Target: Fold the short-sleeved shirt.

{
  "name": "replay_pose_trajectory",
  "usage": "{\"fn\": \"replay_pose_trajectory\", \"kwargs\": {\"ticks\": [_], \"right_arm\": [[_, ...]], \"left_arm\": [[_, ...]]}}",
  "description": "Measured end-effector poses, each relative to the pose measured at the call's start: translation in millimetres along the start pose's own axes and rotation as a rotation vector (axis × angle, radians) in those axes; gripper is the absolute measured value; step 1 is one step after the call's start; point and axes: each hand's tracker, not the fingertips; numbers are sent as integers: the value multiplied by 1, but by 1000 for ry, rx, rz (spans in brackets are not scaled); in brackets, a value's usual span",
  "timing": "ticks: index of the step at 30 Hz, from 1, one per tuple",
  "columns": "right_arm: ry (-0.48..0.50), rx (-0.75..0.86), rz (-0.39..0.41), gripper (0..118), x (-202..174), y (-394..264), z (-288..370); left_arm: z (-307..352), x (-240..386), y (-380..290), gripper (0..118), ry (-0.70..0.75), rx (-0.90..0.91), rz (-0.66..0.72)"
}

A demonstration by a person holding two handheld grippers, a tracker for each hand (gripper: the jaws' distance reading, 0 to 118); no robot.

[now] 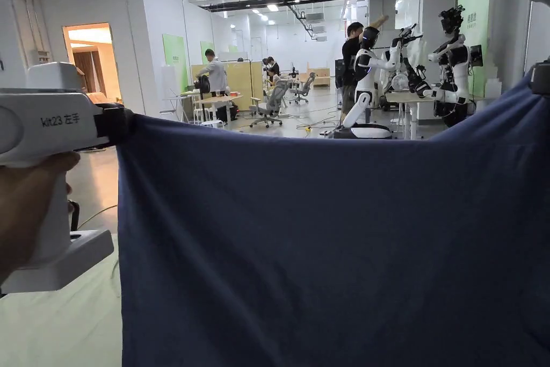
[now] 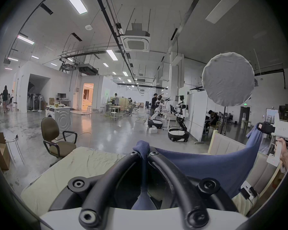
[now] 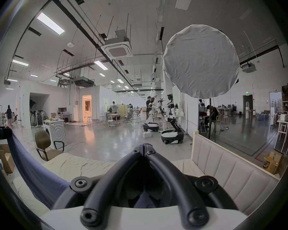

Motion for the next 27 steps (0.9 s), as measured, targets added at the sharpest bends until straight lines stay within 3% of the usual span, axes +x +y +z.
{"fn": "replay_pose_trajectory", "kwargs": {"ticks": [10,12,19,24,27], "right_arm": [[-57,-26,-40,0,3,-5,-38],[-59,18,-27,0,-12,5,-84],[-87,-12,-53,0,-16,7,-139],[-107,10,-21,0,-28,18,-165],[-109,44,-17,0,-36,19,-173]], "left_arm": [[-82,8,-3,6,47,-18,7],[-100,9,-3,6,53,-28,13],[-151,6,-7,6,73,-24,39],[-184,4,-14,6,94,-55,-2],[-199,-2,-22,6,89,-67,46]]}}
